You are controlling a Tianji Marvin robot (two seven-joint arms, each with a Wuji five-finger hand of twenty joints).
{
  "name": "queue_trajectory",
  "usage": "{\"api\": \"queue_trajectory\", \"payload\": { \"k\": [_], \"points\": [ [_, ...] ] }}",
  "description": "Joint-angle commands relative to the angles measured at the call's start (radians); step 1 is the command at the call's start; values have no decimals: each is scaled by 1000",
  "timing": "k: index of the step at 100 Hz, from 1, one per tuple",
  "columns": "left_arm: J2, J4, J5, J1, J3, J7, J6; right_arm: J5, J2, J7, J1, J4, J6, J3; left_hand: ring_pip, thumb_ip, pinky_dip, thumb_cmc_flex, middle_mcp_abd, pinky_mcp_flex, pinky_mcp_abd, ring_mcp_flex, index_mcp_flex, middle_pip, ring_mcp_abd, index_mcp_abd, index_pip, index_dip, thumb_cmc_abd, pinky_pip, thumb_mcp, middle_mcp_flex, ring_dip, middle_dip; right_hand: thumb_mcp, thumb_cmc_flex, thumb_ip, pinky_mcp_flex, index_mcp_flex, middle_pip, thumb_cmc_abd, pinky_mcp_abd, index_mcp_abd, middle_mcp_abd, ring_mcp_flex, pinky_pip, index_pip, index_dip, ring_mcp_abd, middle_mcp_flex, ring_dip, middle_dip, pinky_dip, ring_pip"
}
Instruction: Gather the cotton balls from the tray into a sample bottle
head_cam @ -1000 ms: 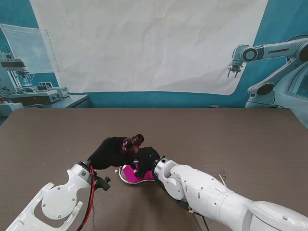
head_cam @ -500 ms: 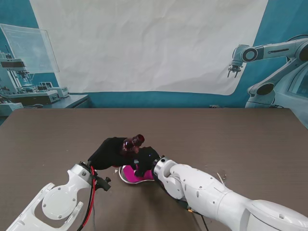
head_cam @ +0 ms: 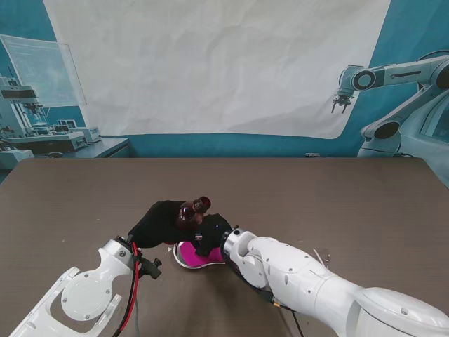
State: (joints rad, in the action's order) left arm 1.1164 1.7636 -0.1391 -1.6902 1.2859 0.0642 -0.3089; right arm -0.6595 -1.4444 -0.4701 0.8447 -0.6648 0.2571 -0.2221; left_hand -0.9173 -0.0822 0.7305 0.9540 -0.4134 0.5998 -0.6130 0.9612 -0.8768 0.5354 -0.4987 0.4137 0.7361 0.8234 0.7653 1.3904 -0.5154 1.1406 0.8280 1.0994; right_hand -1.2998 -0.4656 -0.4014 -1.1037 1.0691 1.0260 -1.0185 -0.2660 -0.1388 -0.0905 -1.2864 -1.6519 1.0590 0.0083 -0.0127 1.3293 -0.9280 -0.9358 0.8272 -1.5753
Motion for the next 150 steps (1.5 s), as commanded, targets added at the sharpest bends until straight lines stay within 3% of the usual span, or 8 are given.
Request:
{"api": "queue_trajectory", "payload": {
  "k": [1,21,48,72,93,115,129,150],
  "points": [
    [2,4,1,-6,2,19,6,-1,-4,14,14,23,10,7,-70,18,36,275,36,-11,97,29,-157,12,-18,-146,180,22,-466,97,-355,57,28,10,-31,-29,0,-34,50,27,-26,-36,4,0,-29,-63,44,-18,-18,74,-22,-16,-9,-71],
    [3,2,2,-4,-2,17,10,-6,1,-4,16,12,16,-4,-70,18,36,276,36,-12,97,29,-158,12,-19,-143,179,22,-465,96,-354,57,28,11,-51,-23,-1,-36,49,38,-10,-16,25,-8,-29,-71,70,27,-33,70,-24,-34,-10,-77],
    [5,-9,10,7,-15,12,10,16,55,50,48,-99,2,-78,-70,17,36,276,34,-13,96,28,-158,11,-20,-145,178,21,-466,95,-354,56,28,11,-58,-18,0,-37,48,46,0,-11,30,-11,-30,-75,74,50,-39,68,-25,-40,-11,-80],
    [7,-13,11,10,-20,3,13,79,106,150,93,-205,-31,-165,-68,17,36,276,35,-13,96,27,-158,10,-21,-145,178,21,-466,95,-354,56,27,11,-56,-16,1,-37,44,50,10,-6,34,-15,-30,-77,74,68,-41,66,-25,-42,-12,-81],
    [9,-23,8,14,-24,-2,22,127,186,254,179,-391,-118,-324,-68,17,36,277,34,-14,96,28,-159,10,-20,-144,178,21,-465,94,-354,56,27,11,-52,-19,3,-38,40,51,16,-9,46,-11,-29,-80,74,85,-37,63,-24,-42,-12,-81],
    [10,-35,10,25,-35,-1,29,76,264,339,282,-622,-185,-516,-68,16,36,276,35,-15,94,27,-158,10,-19,-145,178,22,-465,92,-354,55,27,11,-41,-23,8,-38,38,53,30,-14,53,-7,-29,-82,68,98,-35,62,-23,-43,-14,-81],
    [10,-36,9,25,-37,0,35,58,289,378,352,-759,-212,-630,-68,16,37,277,36,-15,94,27,-158,10,-19,-145,179,22,-465,92,-354,55,27,12,-35,-25,11,-38,38,52,33,-12,54,-7,-29,-83,66,102,-35,61,-23,-43,-14,-81],
    [9,-34,12,28,-48,5,49,22,304,387,432,-929,-245,-759,-67,16,37,277,32,-16,94,26,-158,9,-23,-143,178,22,-464,92,-355,55,27,12,-27,-26,14,-39,34,52,40,-15,57,-6,-29,-86,64,110,-33,59,-23,-43,-14,-83]
  ]
}}
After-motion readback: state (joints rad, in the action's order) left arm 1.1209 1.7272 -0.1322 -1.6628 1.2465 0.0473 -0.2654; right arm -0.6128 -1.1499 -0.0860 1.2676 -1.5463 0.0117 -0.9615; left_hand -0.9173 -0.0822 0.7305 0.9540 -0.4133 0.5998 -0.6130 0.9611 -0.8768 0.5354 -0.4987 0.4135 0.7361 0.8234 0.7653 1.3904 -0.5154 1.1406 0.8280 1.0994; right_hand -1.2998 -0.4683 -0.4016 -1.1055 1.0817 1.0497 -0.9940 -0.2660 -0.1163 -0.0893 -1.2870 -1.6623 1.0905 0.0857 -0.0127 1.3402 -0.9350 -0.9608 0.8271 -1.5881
